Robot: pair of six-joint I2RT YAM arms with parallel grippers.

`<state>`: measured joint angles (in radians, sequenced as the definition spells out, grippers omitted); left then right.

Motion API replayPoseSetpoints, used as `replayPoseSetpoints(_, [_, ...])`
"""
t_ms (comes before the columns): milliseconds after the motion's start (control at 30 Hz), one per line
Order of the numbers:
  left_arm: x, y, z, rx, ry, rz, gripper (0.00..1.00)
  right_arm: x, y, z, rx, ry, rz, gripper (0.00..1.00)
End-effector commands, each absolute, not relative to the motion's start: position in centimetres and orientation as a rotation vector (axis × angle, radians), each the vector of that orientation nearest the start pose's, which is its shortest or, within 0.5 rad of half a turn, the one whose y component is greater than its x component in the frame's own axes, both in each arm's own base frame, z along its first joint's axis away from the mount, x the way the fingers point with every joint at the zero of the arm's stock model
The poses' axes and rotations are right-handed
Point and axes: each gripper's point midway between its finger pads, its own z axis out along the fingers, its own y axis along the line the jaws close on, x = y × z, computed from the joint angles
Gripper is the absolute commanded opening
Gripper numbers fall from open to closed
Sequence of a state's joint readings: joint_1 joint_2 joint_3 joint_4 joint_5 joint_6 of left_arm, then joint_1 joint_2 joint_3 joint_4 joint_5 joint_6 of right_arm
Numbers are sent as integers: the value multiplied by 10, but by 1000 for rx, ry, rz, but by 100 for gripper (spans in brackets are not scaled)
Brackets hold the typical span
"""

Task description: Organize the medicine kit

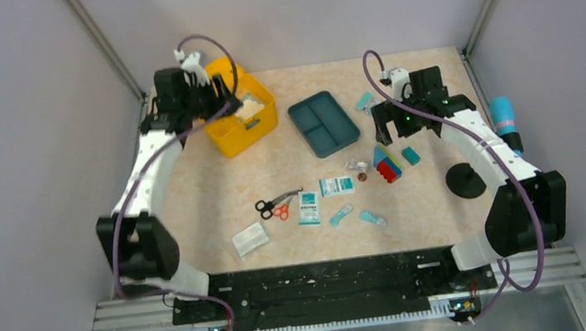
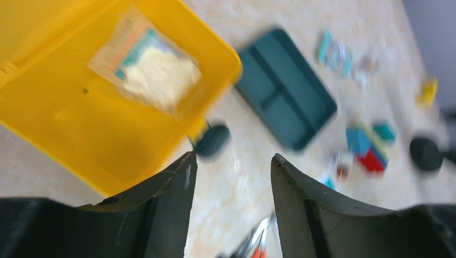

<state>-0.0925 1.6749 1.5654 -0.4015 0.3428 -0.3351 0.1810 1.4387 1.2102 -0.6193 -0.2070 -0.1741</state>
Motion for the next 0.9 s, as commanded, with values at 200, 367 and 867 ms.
replayPoseSetpoints(200, [236, -105, 121, 1407, 2116, -584, 58, 364, 104, 178, -535, 2290, 278, 96])
replayPoseSetpoints(367, [215, -86, 78, 1549, 2179, -545, 59, 366, 107, 177, -532, 2293, 303, 96])
replayPoseSetpoints(867, [216, -88, 11, 1531, 2292, -419, 45, 360, 101, 176, -538, 2295, 263, 96])
